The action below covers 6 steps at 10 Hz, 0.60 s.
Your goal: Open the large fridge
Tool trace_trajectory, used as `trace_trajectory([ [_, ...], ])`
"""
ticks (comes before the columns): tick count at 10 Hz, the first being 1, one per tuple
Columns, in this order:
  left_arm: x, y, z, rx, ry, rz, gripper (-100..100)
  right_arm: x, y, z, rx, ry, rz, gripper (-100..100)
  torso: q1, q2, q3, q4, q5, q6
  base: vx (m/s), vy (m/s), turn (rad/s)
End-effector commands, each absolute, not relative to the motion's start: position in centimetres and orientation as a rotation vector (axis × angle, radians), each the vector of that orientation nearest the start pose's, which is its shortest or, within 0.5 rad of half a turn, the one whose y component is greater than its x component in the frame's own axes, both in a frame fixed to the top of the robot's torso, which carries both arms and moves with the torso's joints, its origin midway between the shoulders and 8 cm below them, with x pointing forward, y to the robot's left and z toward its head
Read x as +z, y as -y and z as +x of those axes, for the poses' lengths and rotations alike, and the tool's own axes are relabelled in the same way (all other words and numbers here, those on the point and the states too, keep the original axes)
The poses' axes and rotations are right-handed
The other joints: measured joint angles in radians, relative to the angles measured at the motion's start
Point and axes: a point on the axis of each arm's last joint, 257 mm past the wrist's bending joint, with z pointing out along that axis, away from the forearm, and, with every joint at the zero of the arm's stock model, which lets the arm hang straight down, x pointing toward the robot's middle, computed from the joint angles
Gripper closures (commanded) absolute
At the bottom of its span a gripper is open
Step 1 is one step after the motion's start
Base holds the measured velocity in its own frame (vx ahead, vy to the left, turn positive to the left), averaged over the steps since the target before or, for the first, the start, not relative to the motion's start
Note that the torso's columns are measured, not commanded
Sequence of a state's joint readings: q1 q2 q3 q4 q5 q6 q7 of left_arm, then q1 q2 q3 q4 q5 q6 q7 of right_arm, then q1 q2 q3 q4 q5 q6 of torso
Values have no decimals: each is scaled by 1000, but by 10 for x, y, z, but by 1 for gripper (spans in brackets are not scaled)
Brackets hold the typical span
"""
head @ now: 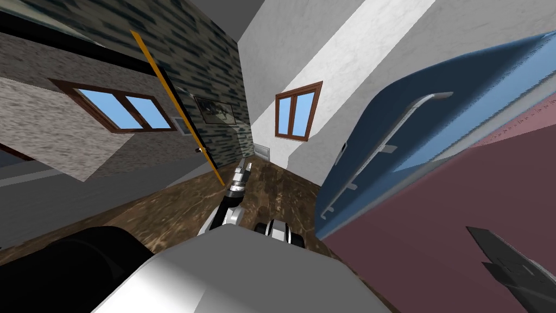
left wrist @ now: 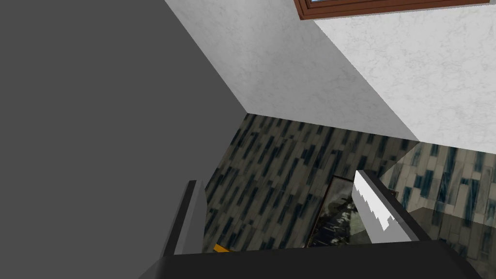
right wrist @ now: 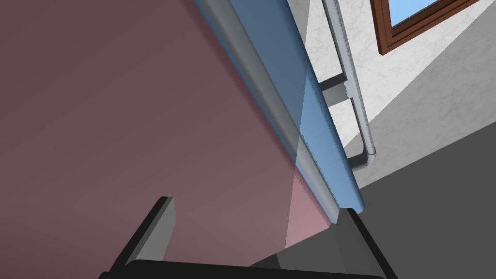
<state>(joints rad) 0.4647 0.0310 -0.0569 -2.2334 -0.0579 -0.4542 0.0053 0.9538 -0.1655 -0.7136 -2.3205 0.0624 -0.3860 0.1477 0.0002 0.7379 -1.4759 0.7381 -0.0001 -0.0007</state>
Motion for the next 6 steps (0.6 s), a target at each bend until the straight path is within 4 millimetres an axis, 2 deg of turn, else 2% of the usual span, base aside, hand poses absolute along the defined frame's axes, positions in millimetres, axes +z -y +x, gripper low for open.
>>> trace_trajectory([
  [1, 5, -249, 367, -1325, -717, -655, 0, 4, 523, 185, 32, -1143, 489, -100, 0, -1, -1, 0, 0, 1, 71, 2, 196],
  [6, 5, -249, 367, -1325, -717, -655, 0, 34, 549, 147, -204, -1192, 410, -100, 0, 0, 0, 0, 0, 0, 81, 12, 145],
])
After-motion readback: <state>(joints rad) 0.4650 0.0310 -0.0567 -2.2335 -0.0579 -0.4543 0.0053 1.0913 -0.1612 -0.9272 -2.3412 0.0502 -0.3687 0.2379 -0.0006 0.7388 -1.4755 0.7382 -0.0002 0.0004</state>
